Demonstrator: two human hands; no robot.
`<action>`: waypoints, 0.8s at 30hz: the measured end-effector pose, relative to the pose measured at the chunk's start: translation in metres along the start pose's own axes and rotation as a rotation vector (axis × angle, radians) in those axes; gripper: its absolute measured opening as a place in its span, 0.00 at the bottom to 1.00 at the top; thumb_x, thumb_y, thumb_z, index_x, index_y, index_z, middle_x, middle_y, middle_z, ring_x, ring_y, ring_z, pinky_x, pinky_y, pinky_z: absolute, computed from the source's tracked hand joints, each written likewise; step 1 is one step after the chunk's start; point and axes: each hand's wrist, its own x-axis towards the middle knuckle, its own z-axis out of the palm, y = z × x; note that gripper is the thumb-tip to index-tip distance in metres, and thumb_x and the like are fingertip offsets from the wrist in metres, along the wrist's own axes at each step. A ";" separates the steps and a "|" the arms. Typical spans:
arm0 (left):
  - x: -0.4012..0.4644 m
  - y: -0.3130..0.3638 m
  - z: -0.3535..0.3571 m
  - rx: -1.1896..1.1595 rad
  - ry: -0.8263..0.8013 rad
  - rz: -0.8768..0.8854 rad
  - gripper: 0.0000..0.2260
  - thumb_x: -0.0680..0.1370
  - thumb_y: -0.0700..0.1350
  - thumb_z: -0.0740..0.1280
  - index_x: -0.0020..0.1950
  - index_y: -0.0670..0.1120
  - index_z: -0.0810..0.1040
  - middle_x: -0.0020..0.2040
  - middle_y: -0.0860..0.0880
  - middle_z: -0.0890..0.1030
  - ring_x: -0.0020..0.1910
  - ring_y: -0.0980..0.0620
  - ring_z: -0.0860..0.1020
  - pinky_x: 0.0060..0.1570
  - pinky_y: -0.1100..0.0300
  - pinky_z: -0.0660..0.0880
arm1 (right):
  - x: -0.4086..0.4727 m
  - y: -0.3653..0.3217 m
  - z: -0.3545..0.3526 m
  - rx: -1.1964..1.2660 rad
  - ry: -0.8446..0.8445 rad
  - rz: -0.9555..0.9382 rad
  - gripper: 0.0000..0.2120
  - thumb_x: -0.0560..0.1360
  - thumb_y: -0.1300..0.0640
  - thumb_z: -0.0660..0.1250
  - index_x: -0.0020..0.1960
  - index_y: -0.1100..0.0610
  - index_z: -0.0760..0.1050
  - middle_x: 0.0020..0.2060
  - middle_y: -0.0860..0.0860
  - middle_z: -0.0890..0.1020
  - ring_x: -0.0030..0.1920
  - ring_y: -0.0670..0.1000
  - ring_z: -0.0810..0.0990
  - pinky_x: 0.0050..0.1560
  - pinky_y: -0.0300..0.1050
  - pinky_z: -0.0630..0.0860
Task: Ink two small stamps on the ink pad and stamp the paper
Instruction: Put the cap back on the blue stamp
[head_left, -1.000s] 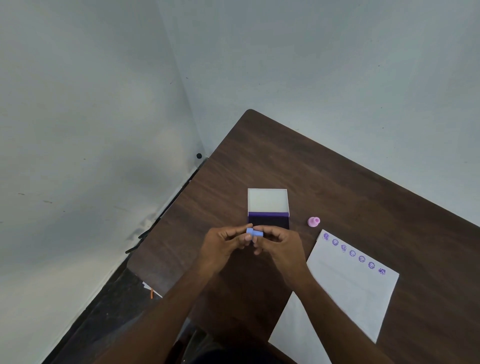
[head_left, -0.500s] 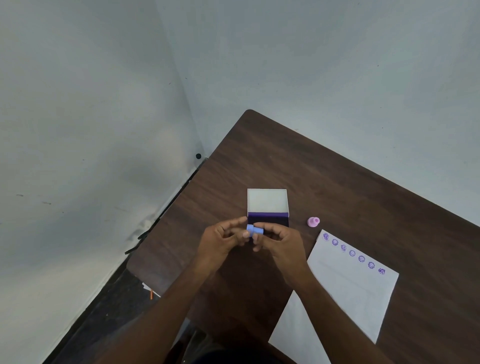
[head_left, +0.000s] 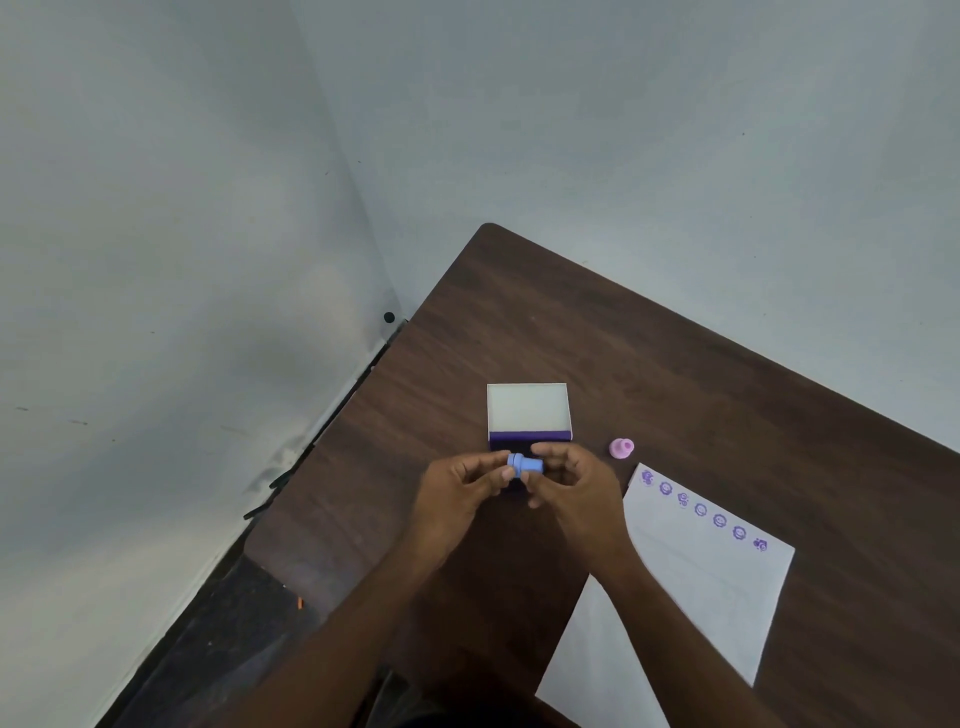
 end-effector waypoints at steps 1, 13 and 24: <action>0.002 0.002 0.005 0.010 0.008 -0.010 0.11 0.74 0.44 0.73 0.55 0.47 0.84 0.45 0.53 0.86 0.44 0.56 0.84 0.45 0.66 0.79 | 0.002 0.000 -0.003 -0.025 0.027 -0.007 0.14 0.71 0.59 0.72 0.56 0.56 0.78 0.47 0.52 0.84 0.41 0.50 0.84 0.39 0.38 0.82; 0.016 0.010 0.029 -0.094 -0.033 -0.090 0.08 0.74 0.46 0.72 0.51 0.47 0.85 0.43 0.48 0.86 0.43 0.51 0.83 0.50 0.57 0.80 | 0.014 -0.001 -0.034 -0.136 0.010 -0.041 0.12 0.72 0.56 0.72 0.55 0.56 0.80 0.48 0.53 0.84 0.40 0.49 0.83 0.41 0.33 0.80; 0.024 0.028 0.026 -0.121 -0.115 -0.042 0.10 0.72 0.38 0.74 0.52 0.47 0.85 0.47 0.51 0.87 0.49 0.53 0.84 0.50 0.63 0.80 | 0.018 -0.002 -0.035 -0.117 0.026 -0.025 0.12 0.73 0.53 0.70 0.55 0.56 0.80 0.39 0.50 0.83 0.34 0.45 0.81 0.39 0.29 0.76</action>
